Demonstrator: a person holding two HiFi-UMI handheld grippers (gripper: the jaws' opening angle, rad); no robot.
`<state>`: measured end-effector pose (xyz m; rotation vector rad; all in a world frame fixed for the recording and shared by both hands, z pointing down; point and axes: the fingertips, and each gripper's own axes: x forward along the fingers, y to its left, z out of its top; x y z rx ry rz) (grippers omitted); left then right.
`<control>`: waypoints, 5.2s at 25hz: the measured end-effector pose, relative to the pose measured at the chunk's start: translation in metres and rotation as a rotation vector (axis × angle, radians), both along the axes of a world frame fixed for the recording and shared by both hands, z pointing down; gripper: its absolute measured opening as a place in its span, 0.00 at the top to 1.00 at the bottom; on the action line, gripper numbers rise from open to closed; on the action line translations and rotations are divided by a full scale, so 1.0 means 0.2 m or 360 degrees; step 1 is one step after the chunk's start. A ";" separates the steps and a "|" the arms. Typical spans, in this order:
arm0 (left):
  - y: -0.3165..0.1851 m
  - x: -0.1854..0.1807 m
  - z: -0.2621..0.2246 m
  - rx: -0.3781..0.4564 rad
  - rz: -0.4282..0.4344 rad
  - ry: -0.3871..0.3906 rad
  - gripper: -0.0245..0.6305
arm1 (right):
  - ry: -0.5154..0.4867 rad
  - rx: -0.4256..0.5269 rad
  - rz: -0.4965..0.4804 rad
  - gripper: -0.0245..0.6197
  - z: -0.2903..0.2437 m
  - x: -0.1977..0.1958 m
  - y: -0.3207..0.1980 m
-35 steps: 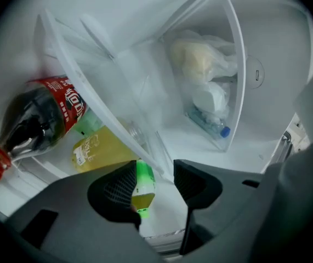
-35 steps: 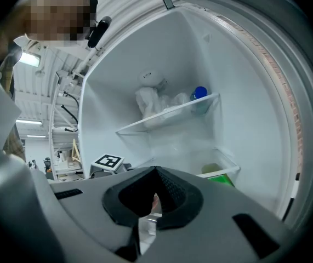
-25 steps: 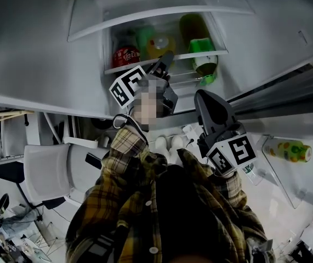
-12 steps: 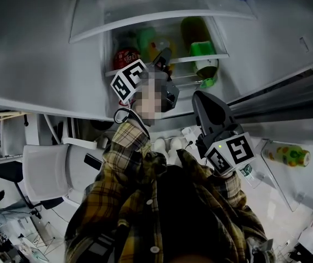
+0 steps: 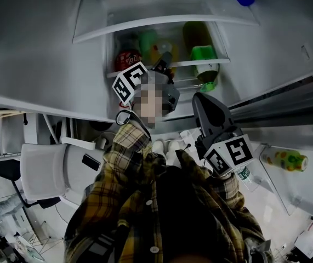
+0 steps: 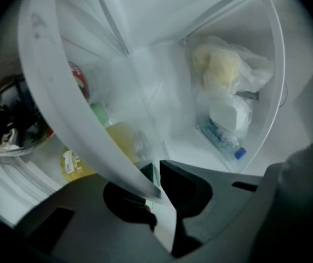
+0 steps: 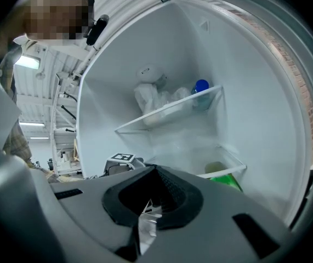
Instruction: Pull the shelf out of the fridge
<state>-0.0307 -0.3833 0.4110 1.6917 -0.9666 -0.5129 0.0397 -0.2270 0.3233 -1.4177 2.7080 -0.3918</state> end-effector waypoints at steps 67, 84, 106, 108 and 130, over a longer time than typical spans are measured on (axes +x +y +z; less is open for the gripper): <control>0.77 0.10 -0.03 0.0012 0.0064 0.0088 0.90 | -0.0077 0.0053 -0.0001 0.94 -0.09 0.07 0.12; 0.90 0.10 -0.03 0.0013 0.0066 0.0122 0.90 | -0.0069 0.0058 -0.0059 0.94 -0.10 0.01 0.15; 0.96 0.12 -0.01 0.0010 0.0055 0.0115 0.90 | -0.0082 0.0072 -0.0066 0.94 -0.10 0.02 0.17; 0.96 0.12 -0.01 0.0009 0.0056 0.0115 0.90 | -0.0083 0.0072 -0.0068 0.94 -0.10 0.02 0.17; 0.95 0.11 0.00 -0.0006 0.0067 0.0124 0.90 | -0.0058 0.0066 -0.0069 0.94 -0.09 0.01 0.17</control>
